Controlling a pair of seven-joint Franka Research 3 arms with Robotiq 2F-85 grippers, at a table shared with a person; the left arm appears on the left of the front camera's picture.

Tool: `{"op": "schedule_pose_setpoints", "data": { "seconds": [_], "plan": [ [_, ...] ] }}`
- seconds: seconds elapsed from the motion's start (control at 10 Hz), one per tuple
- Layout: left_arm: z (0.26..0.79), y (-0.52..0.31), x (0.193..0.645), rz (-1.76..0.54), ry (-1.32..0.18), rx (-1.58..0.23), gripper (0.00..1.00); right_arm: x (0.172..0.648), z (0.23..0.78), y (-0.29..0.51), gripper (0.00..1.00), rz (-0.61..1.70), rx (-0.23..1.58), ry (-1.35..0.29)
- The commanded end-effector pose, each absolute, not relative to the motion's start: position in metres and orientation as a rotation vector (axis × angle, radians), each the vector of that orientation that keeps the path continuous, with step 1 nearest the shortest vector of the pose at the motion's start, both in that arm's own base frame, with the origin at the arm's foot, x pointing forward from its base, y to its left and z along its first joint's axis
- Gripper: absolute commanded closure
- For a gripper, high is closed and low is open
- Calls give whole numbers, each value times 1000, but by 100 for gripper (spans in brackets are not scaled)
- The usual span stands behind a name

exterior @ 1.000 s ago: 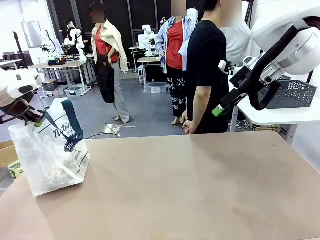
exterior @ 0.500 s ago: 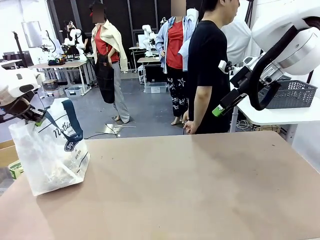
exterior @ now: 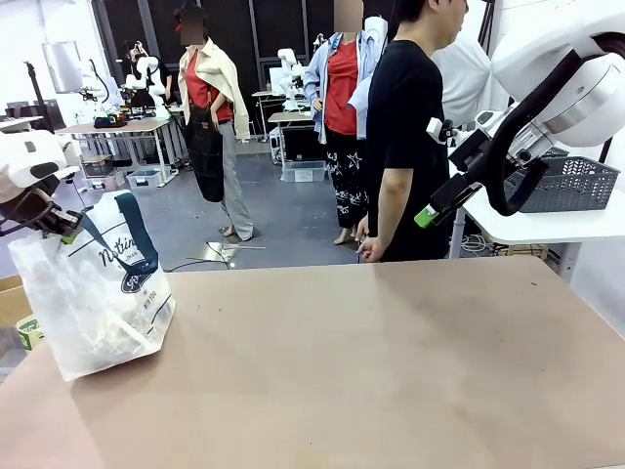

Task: Transfer purchased items from the store into the shopping bag.
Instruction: Move the Reusable shopping bag to the right side of the table.

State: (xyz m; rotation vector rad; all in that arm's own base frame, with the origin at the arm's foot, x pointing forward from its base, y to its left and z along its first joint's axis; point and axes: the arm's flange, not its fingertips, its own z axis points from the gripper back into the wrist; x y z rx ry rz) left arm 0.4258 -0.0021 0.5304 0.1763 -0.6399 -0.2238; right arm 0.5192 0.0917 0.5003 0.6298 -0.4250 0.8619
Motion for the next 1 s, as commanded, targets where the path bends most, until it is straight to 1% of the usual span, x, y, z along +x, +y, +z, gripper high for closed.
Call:
{"op": "schedule_pose_setpoints", "data": {
  "seconds": [0.0, 0.4, 0.5, 0.9],
  "plan": [
    [537, 4, 431, -255, -642, 187, 86, 519, 503, 94, 0, 843, 636, -418],
    [552, 7, 430, -274, -646, 190, 6, 519, 503, 94, 0, 843, 636, -418],
    [556, 6, 430, -265, -638, 181, 0, 519, 503, 94, 0, 843, 636, -418],
    [577, 0, 432, -192, -645, 198, 0, 519, 503, 94, 0, 843, 636, -418]
  ]
}}
